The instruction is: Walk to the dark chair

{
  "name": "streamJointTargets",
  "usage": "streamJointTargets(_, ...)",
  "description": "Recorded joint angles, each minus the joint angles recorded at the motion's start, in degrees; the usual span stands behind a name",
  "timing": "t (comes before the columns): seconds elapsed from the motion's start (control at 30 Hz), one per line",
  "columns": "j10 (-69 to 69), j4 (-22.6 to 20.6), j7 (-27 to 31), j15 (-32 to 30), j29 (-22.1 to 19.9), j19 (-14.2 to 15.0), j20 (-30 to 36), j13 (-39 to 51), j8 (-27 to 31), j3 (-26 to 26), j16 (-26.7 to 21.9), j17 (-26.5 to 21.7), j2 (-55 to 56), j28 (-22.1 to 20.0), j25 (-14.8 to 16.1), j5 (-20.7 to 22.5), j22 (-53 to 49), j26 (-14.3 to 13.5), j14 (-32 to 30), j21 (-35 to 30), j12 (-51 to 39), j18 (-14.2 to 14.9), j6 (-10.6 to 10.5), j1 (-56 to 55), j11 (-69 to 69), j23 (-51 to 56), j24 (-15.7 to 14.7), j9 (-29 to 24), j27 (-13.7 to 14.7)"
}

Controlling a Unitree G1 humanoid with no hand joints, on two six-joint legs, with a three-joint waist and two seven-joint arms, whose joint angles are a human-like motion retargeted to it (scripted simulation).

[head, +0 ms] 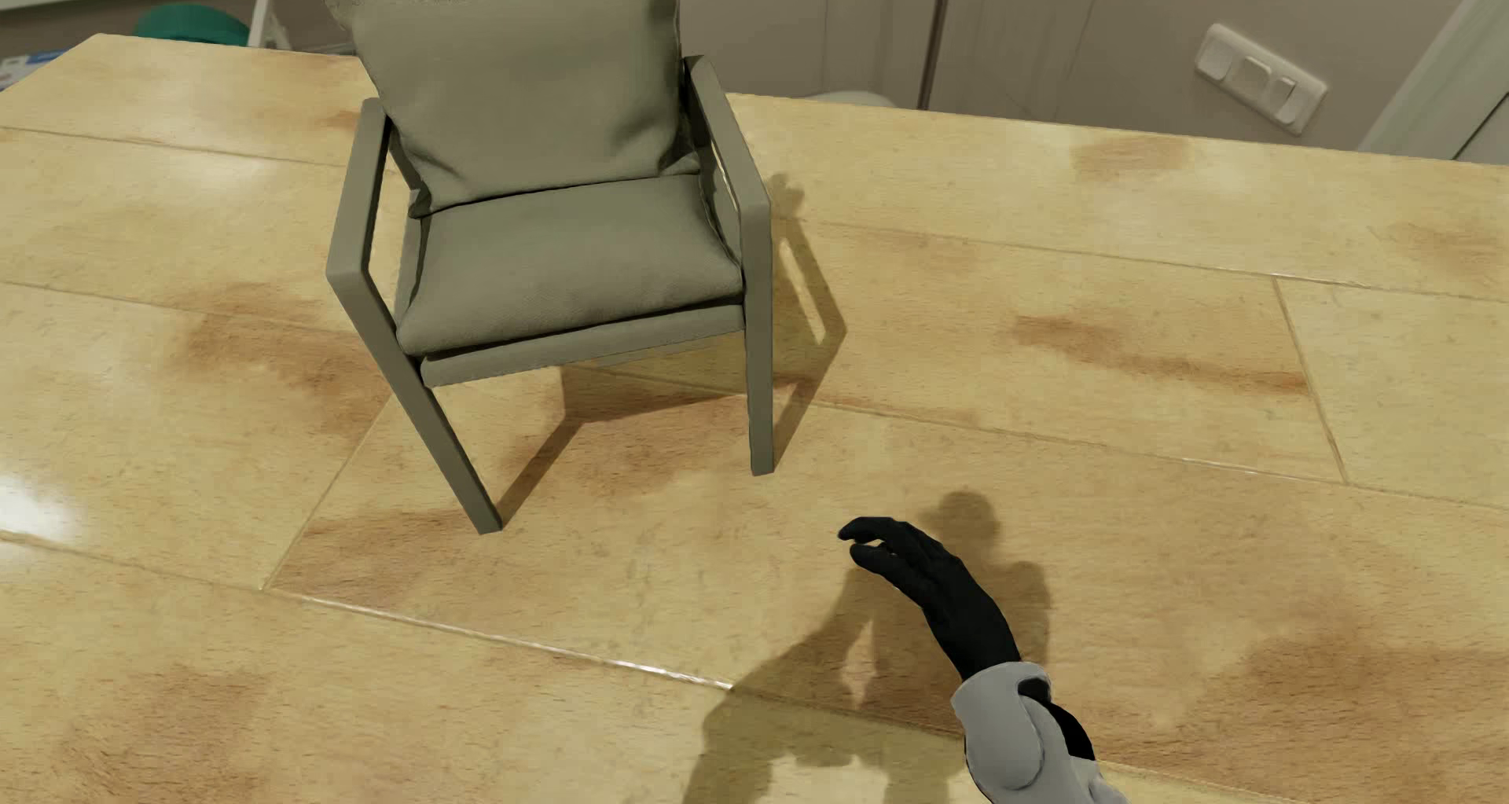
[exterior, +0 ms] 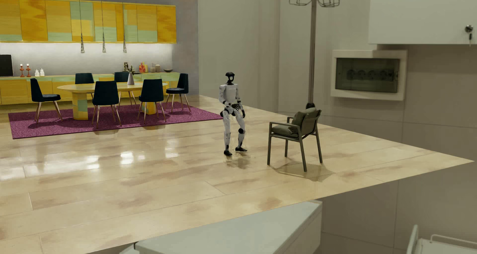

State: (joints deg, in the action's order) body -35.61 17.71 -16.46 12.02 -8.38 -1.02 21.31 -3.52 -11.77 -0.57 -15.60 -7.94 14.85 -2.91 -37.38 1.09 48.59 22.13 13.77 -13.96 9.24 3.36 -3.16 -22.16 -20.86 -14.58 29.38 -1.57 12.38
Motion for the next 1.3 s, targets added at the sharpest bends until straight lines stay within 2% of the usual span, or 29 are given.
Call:
streamJointTargets(0.03,8.2,-2.4,0.1,-0.3,1.4,0.2,0.5,0.1,1.1,0.3,0.0,-0.7,-0.9,0.5,0.2,0.1,0.4,0.0,-5.5,-0.3,2.6,-3.2,-0.3,2.4,2.1,0.0,-0.9,0.3,-0.9)
streamJointTargets(0.07,11.2,-2.4,-1.9,-0.1,2.2,0.6,0.3,0.1,2.0,0.3,0.1,-0.8,-0.9,0.7,0.8,0.4,0.2,-0.2,-4.5,-0.1,5.2,-3.4,-0.5,4.3,2.2,-0.9,-2.0,0.5,-2.2)
streamJointTargets(0.13,15.4,-3.0,-4.4,0.8,1.8,1.0,0.3,-1.4,3.5,0.4,2.2,-0.2,-0.5,0.9,1.5,0.2,0.3,0.4,-5.8,2.7,8.2,-1.5,-0.5,7.1,1.7,-4.5,-3.6,0.7,-7.5)
streamJointTargets(0.2,16.2,-4.0,-5.1,1.8,-2.7,1.9,2.2,-4.8,4.0,0.4,3.6,2.9,-0.3,3.9,1.1,-0.8,0.7,0.5,-5.6,9.6,7.7,-1.4,-0.2,7.6,1.2,-9.2,-3.4,0.8,-13.6)
streamJointTargets(0.23,16.5,-4.6,-5.0,2.2,-4.9,2.2,3.4,-6.6,3.7,0.2,3.9,5.1,-0.7,4.7,2.9,-1.4,0.7,0.2,-5.5,13.8,6.1,-1.9,-0.1,7.7,1.6,-11.7,-2.7,0.9,-16.3)
streamJointTargets(0.3,17.3,-6.2,-4.2,2.5,-5.8,2.9,4.1,-9.6,2.7,-0.1,4.5,7.0,-1.7,2.5,7.7,-2.8,0.5,-0.1,-5.5,19.5,1.4,-2.2,0.2,7.9,2.4,-17.5,-2.0,1.1,-20.0)
streamJointTargets(0.33,17.5,-7.1,-3.5,2.8,-4.0,3.3,4.5,-11.1,2.1,-0.2,4.6,5.8,-2.0,1.1,7.8,-3.6,0.1,-0.7,-5.4,19.5,-1.4,-2.3,0.3,7.9,2.5,-20.8,-1.1,1.2,-21.4)
streamJointTargets(0.37,17.4,-7.9,-2.9,3.1,-1.1,3.7,6.4,-11.9,1.5,-0.2,4.5,4.4,-2.1,0.4,6.0,-4.4,-0.4,-1.1,-5.2,17.9,-4.3,-2.6,0.4,7.9,2.1,-23.9,1.9,1.2,-23.6)
streamJointTargets(0.4,17.1,-8.5,-2.5,3.5,2.6,4.0,5.9,-13.1,1.1,-0.2,5.0,2.8,-1.9,-0.7,3.5,-5.2,-1.6,-1.3,-4.8,15.8,-7.0,-2.9,0.6,7.7,1.2,-26.7,2.3,1.3,-25.0)
streamJointTargets(0.47,15.9,-9.6,-2.1,4.7,10.0,4.4,2.7,-13.8,0.7,-0.4,6.1,0.4,-0.8,-3.0,-0.7,-6.7,-6.7,-4.5,-3.8,13.2,-10.0,-3.5,0.9,7.1,-1.6,-31.1,-0.4,1.2,-26.9)
streamJointTargets(0.5,14.9,-10.1,-1.9,5.6,12.0,4.8,2.0,-13.8,0.8,-0.5,6.1,-0.2,0.1,-4.4,-1.9,-7.6,-9.3,-6.5,-3.1,13.2,-11.1,-3.8,1.2,6.7,-3.7,-32.4,-1.1,1.1,-27.6)
streamJointTargets(0.53,13.5,-10.6,-1.8,6.7,12.7,5.1,1.7,-13.7,1.1,-0.7,6.0,-0.5,1.5,-5.7,-2.7,-8.5,-11.8,-8.0,-2.0,13.9,-11.9,-4.1,1.5,6.2,-6.8,-32.9,-1.2,1.0,-28.0)
streamJointTargets(0.6,10.5,-11.0,-2.6,7.2,12.2,5.9,1.5,-13.0,2.8,-0.9,5.4,-0.8,6.1,-7.0,-3.5,-10.2,-15.9,-9.6,0.5,15.4,-12.6,-4.7,2.1,5.5,-15.7,-31.8,-0.6,0.6,-27.1)
streamJointTargets(0.67,7.9,-10.8,-4.0,7.8,9.3,8.3,0.9,-11.6,7.1,-1.2,4.8,-0.8,10.3,-7.6,-3.6,-10.0,-17.3,-10.1,2.3,16.5,-12.0,-4.8,2.7,5.2,-23.0,-29.4,-1.0,0.3,-25.1)
streamJointTargets(0.7,7.6,-10.6,-4.5,9.6,7.6,8.5,1.2,-11.1,10.4,-1.3,4.4,-0.4,10.6,-7.2,-3.5,-8.7,-16.2,-9.7,2.6,16.8,-11.9,-4.7,2.9,5.5,-22.3,-28.0,-1.6,0.3,-24.0)
streamJointTargets(0.73,8.2,-10.5,-4.8,9.5,6.7,8.4,2.0,-10.7,12.2,-1.3,3.9,0.2,9.5,-6.2,-3.4,-7.9,-13.9,-8.5,2.5,16.5,-12.1,-4.5,3.0,6.2,-17.8,-26.5,-2.0,0.4,-22.9)
streamJointTargets(0.77,9.6,-10.3,-5.0,6.8,6.4,8.3,3.4,-10.6,11.9,-1.2,3.3,0.7,7.3,-4.7,-3.2,-7.8,-10.8,-6.9,2.0,15.9,-12.5,-4.5,3.1,7.1,-11.5,-24.8,-2.1,0.7,-21.5)
streamJointTargets(0.8,10.3,-10.4,-5.2,6.8,6.3,6.5,5.2,-10.8,11.6,-1.0,2.9,0.9,5.6,-2.7,-3.1,-7.8,-7.4,-5.2,1.8,15.1,-13.0,-4.4,3.2,7.8,-8.8,-22.7,-1.8,0.9,-20.1)
streamJointTargets(0.83,11.0,-10.2,-5.3,6.0,6.0,6.3,6.6,-10.4,11.4,-0.9,2.6,1.4,4.1,-0.8,-2.9,-7.5,-4.5,-3.4,1.6,14.2,-12.8,-4.3,3.2,8.6,-6.5,-21.0,-1.4,1.0,-19.4)
streamJointTargets(0.9,11.2,-9.1,-6.2,5.0,5.1,6.5,6.4,-10.7,11.7,-0.4,3.1,1.4,2.8,-0.8,-1.6,-6.4,1.1,-0.2,1.5,12.8,-11.4,-3.9,2.9,9.3,-4.1,-18.8,-2.6,0.9,-17.3)
streamJointTargets(0.93,11.4,-8.6,-6.6,4.8,5.4,6.7,6.5,-10.7,11.9,-0.2,3.5,1.0,2.6,-0.5,-1.2,-5.9,3.1,0.4,1.4,12.1,-10.1,-3.6,2.7,9.5,-3.5,-18.3,-3.4,0.8,-17.1)
streamJointTargets(1.03,11.7,-7.6,-6.4,4.6,4.6,6.0,8.8,-11.8,11.4,0.2,2.9,0.5,2.6,3.2,-0.4,-4.9,5.0,-1.4,1.0,12.3,-6.5,-3.0,2.5,9.2,-3.0,-17.6,-4.4,0.6,-17.2)
streamJointTargets(1.1,11.0,-7.2,-5.7,4.9,4.0,5.4,8.7,-12.9,10.8,0.5,2.6,0.3,3.1,1.5,0.5,-4.7,4.5,-2.1,0.9,12.6,-4.5,-2.6,2.5,8.4,-3.7,-19.4,-5.0,0.3,-18.4)
streamJointTargets(1.2,10.5,-7.2,-3.9,5.2,5.6,4.7,7.7,-14.4,9.1,0.8,3.0,-0.7,3.3,-0.7,-0.1,-4.9,3.2,-2.4,0.5,11.8,-3.6,-2.2,2.5,7.2,-4.0,-24.2,-5.8,-0.1,-21.2)
streamJointTargets(1.3,10.6,-7.4,-2.2,5.9,7.6,4.7,7.7,-14.8,7.5,0.8,3.0,-1.4,3.5,-1.1,-1.3,-5.2,0.2,-3.4,0.2,10.6,-4.0,-1.8,2.5,6.2,-4.2,-28.8,-4.9,-0.4,-23.8)
